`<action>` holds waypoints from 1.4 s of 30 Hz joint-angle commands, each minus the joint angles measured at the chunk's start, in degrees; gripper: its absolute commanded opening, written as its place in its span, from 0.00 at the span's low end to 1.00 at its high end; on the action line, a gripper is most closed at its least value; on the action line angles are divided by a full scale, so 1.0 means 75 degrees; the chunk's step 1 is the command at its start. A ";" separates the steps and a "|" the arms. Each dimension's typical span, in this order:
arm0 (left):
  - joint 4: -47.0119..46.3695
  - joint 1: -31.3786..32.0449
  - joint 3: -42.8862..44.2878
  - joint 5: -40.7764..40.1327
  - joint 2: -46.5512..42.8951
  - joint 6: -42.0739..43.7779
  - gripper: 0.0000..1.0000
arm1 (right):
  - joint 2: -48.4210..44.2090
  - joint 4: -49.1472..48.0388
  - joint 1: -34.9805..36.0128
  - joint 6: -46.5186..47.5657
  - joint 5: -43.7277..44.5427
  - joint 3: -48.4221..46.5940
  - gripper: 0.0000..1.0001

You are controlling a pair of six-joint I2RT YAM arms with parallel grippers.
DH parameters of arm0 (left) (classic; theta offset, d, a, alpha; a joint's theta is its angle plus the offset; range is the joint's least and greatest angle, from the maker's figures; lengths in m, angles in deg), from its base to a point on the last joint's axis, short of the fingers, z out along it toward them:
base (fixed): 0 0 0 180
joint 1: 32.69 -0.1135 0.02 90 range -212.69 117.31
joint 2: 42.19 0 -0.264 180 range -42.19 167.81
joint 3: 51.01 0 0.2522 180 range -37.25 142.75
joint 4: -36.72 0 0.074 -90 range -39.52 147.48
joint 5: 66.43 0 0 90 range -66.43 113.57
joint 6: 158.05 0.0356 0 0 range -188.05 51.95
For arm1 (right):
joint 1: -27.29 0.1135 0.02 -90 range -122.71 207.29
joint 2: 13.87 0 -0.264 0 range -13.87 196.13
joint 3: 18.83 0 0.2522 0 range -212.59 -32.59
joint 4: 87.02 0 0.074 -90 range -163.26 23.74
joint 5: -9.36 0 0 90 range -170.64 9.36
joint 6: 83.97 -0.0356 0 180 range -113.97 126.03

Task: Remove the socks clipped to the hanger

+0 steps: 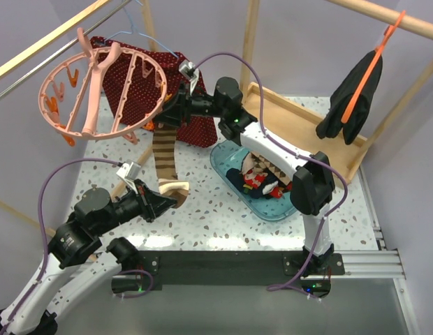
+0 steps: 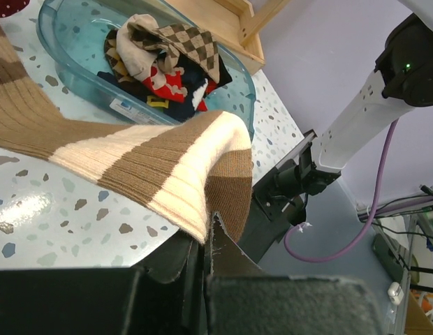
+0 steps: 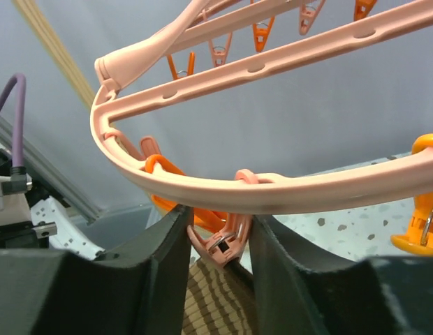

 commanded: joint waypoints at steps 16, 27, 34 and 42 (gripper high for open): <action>-0.0137 0.0047 0.0056 0.0090 0.0031 -0.0187 0.00 | -0.0528 0.2048 0.0007 0.0985 0.0875 -0.0135 0.45; -0.0419 0.0047 -0.0062 0.0231 0.0440 -0.0024 0.00 | -0.2497 0.3599 -0.0004 0.1749 0.1626 0.2357 0.95; -0.0290 0.0046 0.0161 0.0184 0.0711 0.0188 0.00 | -0.4126 0.4185 0.0007 0.2112 0.0564 0.3977 0.99; -0.0430 0.0046 0.0115 0.0535 0.0957 0.0247 0.00 | -0.5076 0.3776 0.0089 0.1726 -0.0823 0.5009 0.95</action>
